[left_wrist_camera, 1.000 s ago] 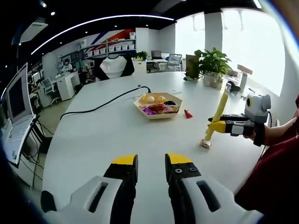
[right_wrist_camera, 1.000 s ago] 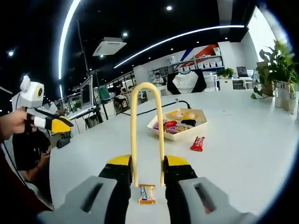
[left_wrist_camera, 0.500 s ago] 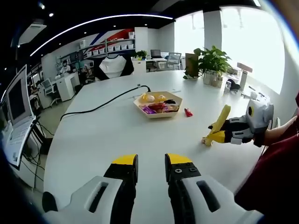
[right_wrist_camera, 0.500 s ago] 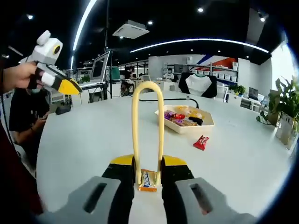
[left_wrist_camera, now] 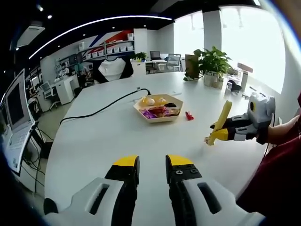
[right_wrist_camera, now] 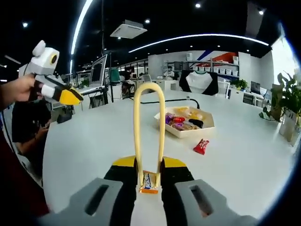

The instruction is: Place the target food into the container with the food tongs after gripping and lifting it, then release it inside without dropping or visibly crushing the food.

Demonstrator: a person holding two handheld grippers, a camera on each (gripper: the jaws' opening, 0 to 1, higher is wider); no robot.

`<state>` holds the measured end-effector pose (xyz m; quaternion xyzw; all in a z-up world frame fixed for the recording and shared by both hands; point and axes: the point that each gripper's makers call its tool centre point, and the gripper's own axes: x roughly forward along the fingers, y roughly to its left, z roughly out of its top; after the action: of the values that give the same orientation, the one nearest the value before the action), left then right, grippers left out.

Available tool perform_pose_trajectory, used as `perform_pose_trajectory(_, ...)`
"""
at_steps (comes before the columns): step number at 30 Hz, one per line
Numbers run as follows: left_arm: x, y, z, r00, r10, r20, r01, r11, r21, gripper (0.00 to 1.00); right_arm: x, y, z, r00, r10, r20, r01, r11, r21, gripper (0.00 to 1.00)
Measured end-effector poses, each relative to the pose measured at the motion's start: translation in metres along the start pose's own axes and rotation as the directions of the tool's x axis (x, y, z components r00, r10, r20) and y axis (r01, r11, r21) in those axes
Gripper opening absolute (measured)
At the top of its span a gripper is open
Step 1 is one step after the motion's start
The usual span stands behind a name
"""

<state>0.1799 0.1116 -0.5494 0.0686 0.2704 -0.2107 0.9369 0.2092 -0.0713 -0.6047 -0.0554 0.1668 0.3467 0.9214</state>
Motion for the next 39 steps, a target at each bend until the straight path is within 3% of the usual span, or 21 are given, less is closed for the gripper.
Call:
perform_pose_trajectory(14, -0.003, 0.006, -0.006, 1.0, 0.019, 0.006, -0.019, 0.999, -0.03, 0.23, 0.01, -0.042, 0.073, 0.992, -0.046, 0.119, 0.055, 0.995, -0.078, 0.14)
perform_pose_trajectory(23, -0.007, 0.014, -0.01, 0.999, 0.043, 0.021, -0.041, 0.997, -0.067, 0.23, 0.027, -0.081, 0.125, 0.976, -0.066, 0.206, 0.065, 0.998, 0.012, 0.14)
perform_pose_trajectory(30, -0.011, 0.023, -0.016, 0.998, 0.065, 0.021, -0.063, 0.993, -0.095, 0.23, 0.043, -0.096, 0.147, 0.968, -0.074, 0.24, 0.065, 0.997, 0.046, 0.14)
perform_pose_trajectory(39, -0.013, 0.032, -0.023, 0.996, 0.083, 0.009, -0.082, 0.99, -0.119, 0.23, 0.076, -0.102, 0.155, 0.968, -0.079, 0.24, 0.061, 0.995, 0.079, 0.14)
